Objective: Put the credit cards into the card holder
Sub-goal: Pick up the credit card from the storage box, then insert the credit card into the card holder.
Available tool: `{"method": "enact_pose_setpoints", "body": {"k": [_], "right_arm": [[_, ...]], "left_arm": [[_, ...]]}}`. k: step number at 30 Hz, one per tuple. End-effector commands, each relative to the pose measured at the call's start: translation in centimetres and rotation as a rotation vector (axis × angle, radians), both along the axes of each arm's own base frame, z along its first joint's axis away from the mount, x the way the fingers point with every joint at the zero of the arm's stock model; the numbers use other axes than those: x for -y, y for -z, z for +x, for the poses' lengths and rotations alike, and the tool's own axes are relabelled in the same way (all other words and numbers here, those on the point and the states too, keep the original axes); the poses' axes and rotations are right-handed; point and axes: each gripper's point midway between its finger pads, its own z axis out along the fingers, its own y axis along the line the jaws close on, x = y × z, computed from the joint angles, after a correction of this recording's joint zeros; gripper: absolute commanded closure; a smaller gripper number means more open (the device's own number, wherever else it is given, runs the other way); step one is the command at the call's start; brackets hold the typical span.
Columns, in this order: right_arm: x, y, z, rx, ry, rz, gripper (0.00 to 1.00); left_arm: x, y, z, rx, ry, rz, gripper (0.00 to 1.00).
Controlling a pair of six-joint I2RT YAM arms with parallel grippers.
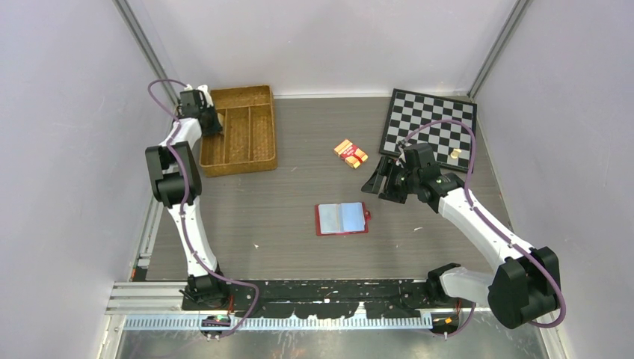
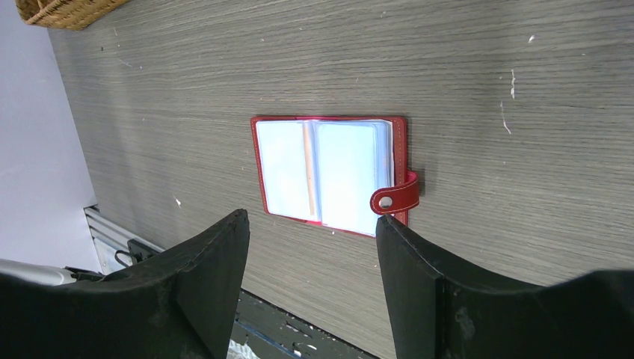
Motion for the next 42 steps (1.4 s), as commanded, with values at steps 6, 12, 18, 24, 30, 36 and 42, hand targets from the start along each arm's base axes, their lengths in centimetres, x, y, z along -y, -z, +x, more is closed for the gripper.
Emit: {"method": "enact_pose_setpoints", "body": {"k": [6,12,18,24,30,36,42], "right_arm": [[-0.5,-1.5,0.7,0.055,-0.01,0.036,0.32],[-0.6,-2.7,1.0,0.106,-0.04,0.035,0.32],[-1.4,-4.3,1.6,0.171,-0.104,0.051,0.32],[-2.9,-6.7,0.7,0.234,-0.234,0.115,0.3],[-4.2,-8.4,-1.1,0.22,-0.269,0.246,0.31],[-6.3,-11.9,-0.8,0.241,-0.185,0.527,0.36],[-7.7,-13.1,-0.7,0.259,-0.209,0.591,0.39]], "left_arm": [[0.3,-6.8,0.1,0.114,-0.002,-0.017,1.0],[0.8,-12.1,-2.5,0.196,-0.013,-0.014,1.0],[5.5,-16.5,-7.8,0.224,0.039,-0.064,1.0],[16.3,-18.1,-14.9,0.208,0.258,-0.216,1.0],[25.2,-18.9,-21.7,0.268,0.409,-0.492,1.0],[31.9,-22.4,-27.1,0.379,0.456,-0.772,1.0],[35.3,-24.9,-30.8,0.425,0.521,-0.914,1.0]]}}
